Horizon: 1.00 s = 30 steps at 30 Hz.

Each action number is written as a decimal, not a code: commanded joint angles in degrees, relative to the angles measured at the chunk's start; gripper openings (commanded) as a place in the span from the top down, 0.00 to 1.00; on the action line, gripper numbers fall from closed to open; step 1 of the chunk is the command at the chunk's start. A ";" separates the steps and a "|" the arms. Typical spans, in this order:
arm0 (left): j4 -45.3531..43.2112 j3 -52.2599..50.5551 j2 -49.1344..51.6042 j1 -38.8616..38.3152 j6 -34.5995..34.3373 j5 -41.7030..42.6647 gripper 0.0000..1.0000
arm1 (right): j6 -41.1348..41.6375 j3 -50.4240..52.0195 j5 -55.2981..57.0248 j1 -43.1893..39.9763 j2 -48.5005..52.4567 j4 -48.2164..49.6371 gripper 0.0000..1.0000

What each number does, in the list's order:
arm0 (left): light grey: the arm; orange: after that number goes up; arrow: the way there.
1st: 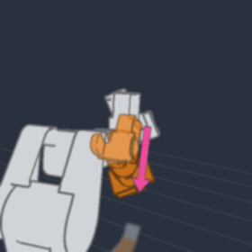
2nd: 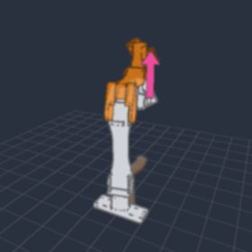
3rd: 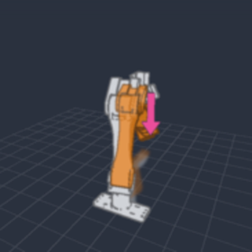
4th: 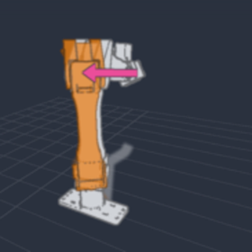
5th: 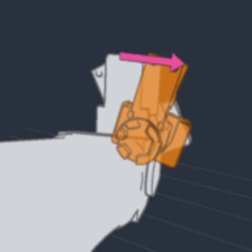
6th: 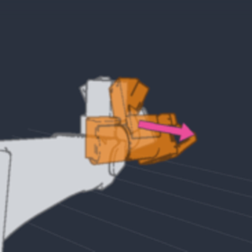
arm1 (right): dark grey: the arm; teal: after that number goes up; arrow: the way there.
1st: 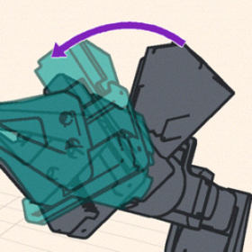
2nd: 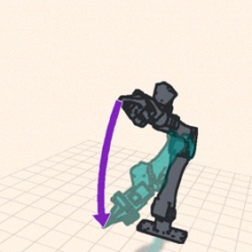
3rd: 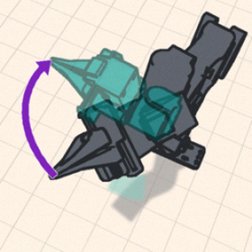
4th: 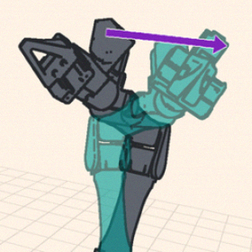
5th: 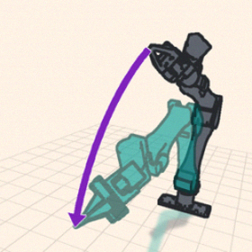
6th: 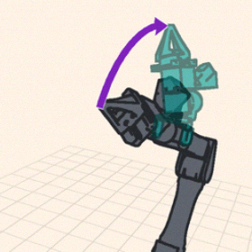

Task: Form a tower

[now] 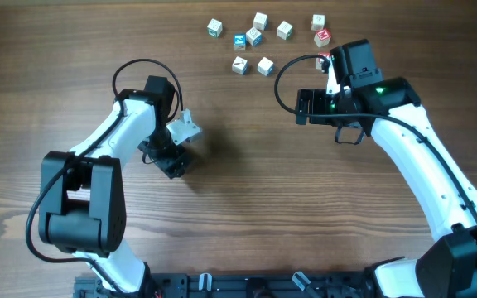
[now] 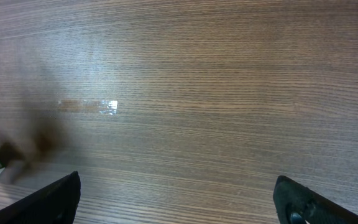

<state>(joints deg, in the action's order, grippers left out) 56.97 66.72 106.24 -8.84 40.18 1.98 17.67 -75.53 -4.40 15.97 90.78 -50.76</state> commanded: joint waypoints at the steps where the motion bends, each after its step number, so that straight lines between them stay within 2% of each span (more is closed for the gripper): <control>1: 0.22 0.81 0.37 -0.07 -0.13 -0.15 0.14 | -1.16 0.28 1.05 0.17 -0.24 0.11 0.00; 7: 1.60 2.75 -0.98 -0.07 -0.13 -0.15 0.09 | -1.16 0.28 1.05 0.17 -0.24 0.13 0.00; 17: 1.95 3.48 -1.22 -0.07 -0.13 0.52 0.09 | -1.16 0.28 1.05 0.17 -0.24 0.11 0.00; 23: 1.97 3.48 -1.22 -0.07 -0.13 0.52 0.21 | -1.16 0.28 1.05 0.17 -0.24 0.11 0.00; 30: 1.99 3.48 -1.22 -0.07 -0.13 0.52 0.24 | -1.16 0.28 1.05 0.17 -0.24 0.11 0.00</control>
<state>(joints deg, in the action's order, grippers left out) 58.92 69.30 106.17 -8.84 40.01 2.00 17.65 -75.53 -4.40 15.97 90.78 -50.76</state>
